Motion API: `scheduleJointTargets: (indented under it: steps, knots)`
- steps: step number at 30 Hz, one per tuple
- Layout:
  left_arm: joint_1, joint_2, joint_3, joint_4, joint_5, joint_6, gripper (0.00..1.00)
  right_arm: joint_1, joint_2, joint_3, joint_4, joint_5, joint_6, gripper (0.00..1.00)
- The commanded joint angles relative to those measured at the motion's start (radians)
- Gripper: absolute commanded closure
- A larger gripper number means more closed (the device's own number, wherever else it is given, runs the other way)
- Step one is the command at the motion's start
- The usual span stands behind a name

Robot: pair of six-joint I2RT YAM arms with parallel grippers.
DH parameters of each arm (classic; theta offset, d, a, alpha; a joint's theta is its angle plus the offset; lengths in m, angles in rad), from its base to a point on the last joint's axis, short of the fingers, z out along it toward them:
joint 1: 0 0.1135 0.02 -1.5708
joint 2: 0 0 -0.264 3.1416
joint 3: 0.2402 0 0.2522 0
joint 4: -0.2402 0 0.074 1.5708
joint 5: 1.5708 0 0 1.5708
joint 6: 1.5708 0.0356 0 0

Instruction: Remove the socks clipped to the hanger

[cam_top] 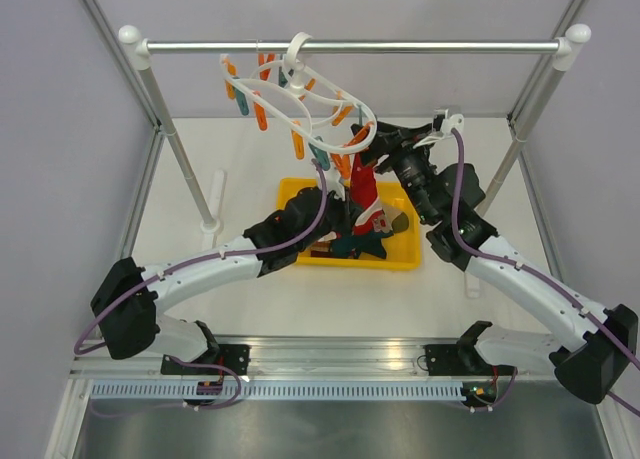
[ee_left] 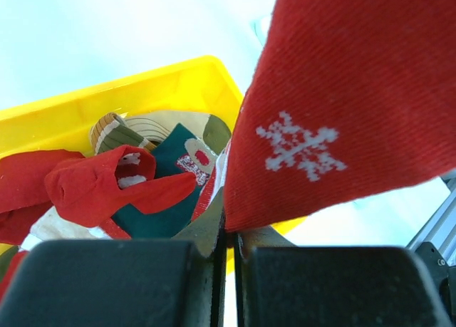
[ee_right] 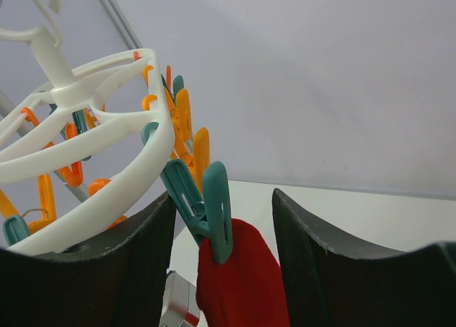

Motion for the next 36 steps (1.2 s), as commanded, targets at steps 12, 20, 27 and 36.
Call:
scheduleJointTargets:
  steps: [12,20,27,36]
  knots:
    - [-0.013,0.028,0.045,0.002,-0.03,-0.013,0.98,0.013,0.007,-0.016,0.144,0.08,-0.012,0.5]
    - [-0.013,0.029,0.047,0.008,-0.037,-0.013,0.98,0.015,0.004,-0.021,0.152,0.067,-0.003,0.82]
    - [-0.011,0.031,0.048,0.015,-0.065,-0.01,0.98,0.014,-0.014,-0.038,0.15,0.069,0.006,0.96]
    - [0.031,0.07,0.056,0.057,-0.015,-0.021,0.98,0.015,-0.026,-0.05,0.139,0.078,0.002,0.95]
